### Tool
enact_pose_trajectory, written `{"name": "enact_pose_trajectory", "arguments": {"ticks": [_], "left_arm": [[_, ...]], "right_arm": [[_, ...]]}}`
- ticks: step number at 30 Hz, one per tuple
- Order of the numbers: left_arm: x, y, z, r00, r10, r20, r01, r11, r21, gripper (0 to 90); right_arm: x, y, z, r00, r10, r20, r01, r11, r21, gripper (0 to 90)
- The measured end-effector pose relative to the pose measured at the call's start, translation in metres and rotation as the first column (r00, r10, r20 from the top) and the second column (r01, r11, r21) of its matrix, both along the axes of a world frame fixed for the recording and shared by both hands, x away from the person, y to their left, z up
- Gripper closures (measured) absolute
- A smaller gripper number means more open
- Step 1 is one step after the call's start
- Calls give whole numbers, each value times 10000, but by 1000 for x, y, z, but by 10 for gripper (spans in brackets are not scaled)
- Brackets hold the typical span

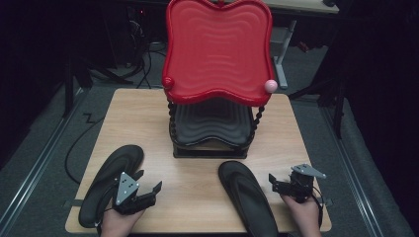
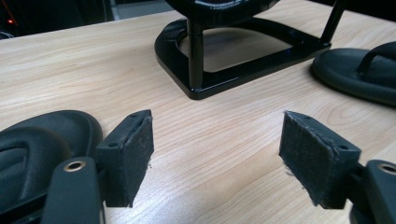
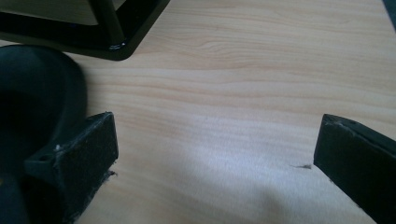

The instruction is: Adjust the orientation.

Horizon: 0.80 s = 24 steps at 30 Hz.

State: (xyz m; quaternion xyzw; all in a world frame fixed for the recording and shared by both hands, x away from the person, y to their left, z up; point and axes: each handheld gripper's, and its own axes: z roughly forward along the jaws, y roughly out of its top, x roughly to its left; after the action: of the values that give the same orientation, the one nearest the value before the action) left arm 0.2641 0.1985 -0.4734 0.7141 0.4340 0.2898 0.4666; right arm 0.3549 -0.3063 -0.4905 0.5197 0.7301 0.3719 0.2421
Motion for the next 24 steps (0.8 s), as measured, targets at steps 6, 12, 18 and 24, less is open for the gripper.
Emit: {"name": "enact_pose_trajectory", "arguments": {"ticks": [6,12,18,24], "left_arm": [[4,-3,2,9999,-100,116,97,9996,277,268],[12,-4,3,9997,181,162,-187,9989,434,277],[13,5,5,9987,464,215,-472,9981,394,333],[6,24,11,9960,868,229,-878,9950,481,379]], "right_arm": [[-9,-11,3,10000,-11,13,11,9998,195,0],[-14,-14,4,9998,172,106,-176,9991,385,0],[-18,-15,7,9976,635,264,-655,9941,859,0],[-21,-12,9,9979,579,282,-600,9951,781,0]]}}
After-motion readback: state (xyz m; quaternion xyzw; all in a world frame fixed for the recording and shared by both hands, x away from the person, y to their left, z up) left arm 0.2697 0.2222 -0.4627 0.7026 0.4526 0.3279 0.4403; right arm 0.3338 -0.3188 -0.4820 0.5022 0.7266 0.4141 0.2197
